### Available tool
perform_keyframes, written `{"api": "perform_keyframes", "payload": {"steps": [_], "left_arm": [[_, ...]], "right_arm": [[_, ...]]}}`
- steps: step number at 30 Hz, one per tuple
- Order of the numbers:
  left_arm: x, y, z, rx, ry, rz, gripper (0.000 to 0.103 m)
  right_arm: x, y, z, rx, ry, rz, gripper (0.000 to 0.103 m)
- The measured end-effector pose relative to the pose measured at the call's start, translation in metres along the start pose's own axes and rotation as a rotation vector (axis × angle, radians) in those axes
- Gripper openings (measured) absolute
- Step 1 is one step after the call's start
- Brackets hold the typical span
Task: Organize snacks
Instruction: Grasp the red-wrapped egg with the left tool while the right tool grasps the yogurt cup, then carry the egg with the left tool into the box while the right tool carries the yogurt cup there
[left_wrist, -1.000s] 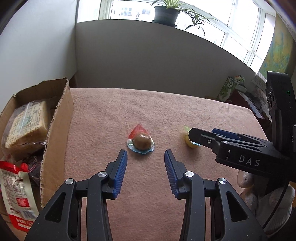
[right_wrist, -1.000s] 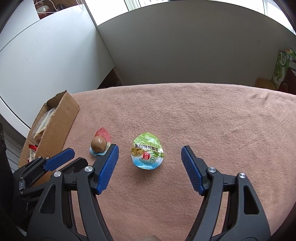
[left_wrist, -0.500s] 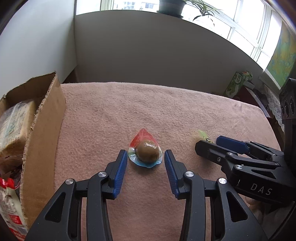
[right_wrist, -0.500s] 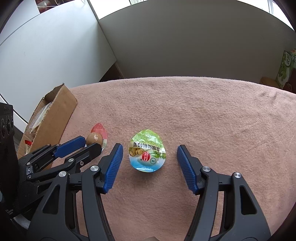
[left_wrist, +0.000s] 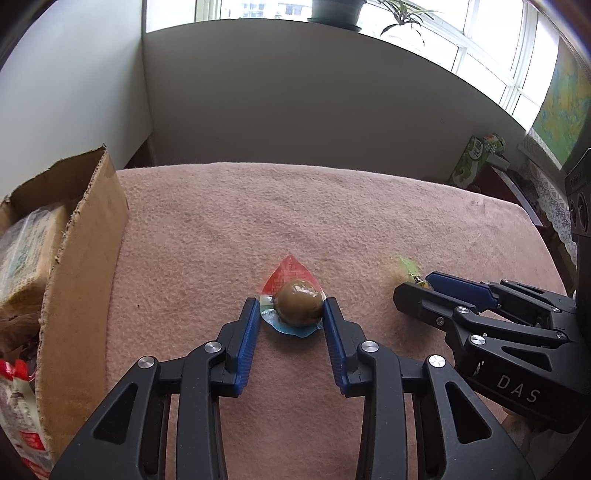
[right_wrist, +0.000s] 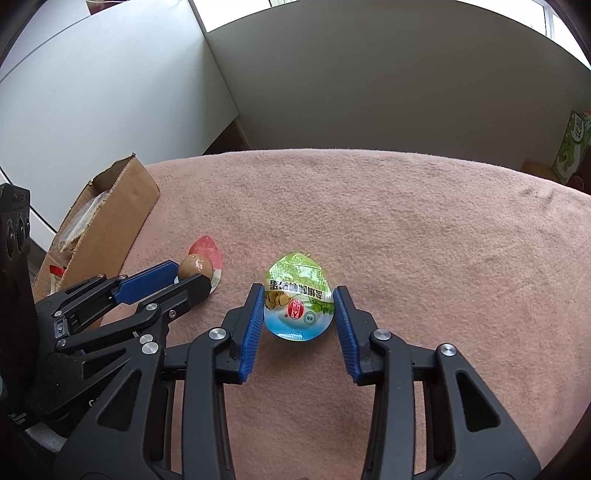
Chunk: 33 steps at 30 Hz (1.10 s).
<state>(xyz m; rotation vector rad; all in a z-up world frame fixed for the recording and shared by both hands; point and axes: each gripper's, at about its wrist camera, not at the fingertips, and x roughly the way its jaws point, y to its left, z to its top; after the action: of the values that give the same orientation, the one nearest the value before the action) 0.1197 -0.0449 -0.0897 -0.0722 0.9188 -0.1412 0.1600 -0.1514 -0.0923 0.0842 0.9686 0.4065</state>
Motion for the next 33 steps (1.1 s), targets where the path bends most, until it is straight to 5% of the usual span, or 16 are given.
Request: {"api": "perform_keyframes", "payload": {"steps": [33], "left_arm": [[-0.111, -0.012, -0.023, 0.066, -0.208, -0.016, 0.033]], "right_arm": [[-0.096, 0.027, -0.001, -0.027, -0.165, -0.022, 0.039]]}}
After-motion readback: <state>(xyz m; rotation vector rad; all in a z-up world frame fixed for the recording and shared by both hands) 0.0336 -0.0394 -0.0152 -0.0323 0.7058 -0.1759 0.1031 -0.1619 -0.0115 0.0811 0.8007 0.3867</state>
